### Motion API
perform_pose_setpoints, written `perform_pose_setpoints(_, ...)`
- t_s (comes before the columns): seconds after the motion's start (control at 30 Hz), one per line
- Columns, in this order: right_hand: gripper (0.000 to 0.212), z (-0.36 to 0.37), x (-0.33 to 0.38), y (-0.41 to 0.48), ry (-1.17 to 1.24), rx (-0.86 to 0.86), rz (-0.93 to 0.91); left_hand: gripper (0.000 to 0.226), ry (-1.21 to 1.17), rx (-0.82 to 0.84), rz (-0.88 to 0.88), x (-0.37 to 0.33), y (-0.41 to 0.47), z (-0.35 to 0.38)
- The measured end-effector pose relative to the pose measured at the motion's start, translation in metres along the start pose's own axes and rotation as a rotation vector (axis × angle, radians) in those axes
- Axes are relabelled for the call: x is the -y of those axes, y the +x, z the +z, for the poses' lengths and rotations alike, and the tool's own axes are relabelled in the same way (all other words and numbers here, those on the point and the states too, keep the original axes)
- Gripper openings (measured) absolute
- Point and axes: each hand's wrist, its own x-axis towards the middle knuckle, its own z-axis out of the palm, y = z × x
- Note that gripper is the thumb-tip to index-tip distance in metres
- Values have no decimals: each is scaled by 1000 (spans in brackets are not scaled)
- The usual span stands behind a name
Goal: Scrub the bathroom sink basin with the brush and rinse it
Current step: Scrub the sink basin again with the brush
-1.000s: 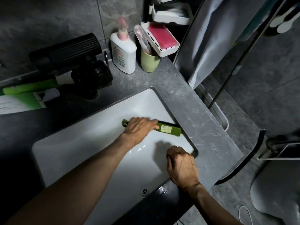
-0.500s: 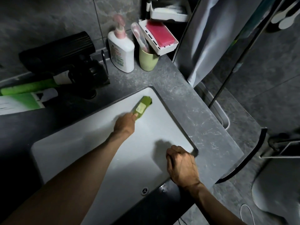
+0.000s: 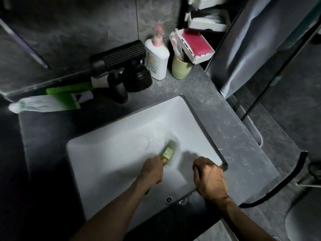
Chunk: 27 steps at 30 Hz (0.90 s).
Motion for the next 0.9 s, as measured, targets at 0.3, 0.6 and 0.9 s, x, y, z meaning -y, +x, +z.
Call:
perform_pose_setpoints(0.3, 15, -1, 9, 7, -111, 125, 192, 24, -553, 9, -270, 32, -41, -12)
perform_pose_setpoints(0.6, 72, 72, 101, 79, -301, 550, -413, 33, -563, -175, -393, 113, -74, 11)
perform_pose_setpoints(0.9, 69, 96, 123, 109, -469, 491, -529, 37, -743, -237, -429, 120, -74, 20)
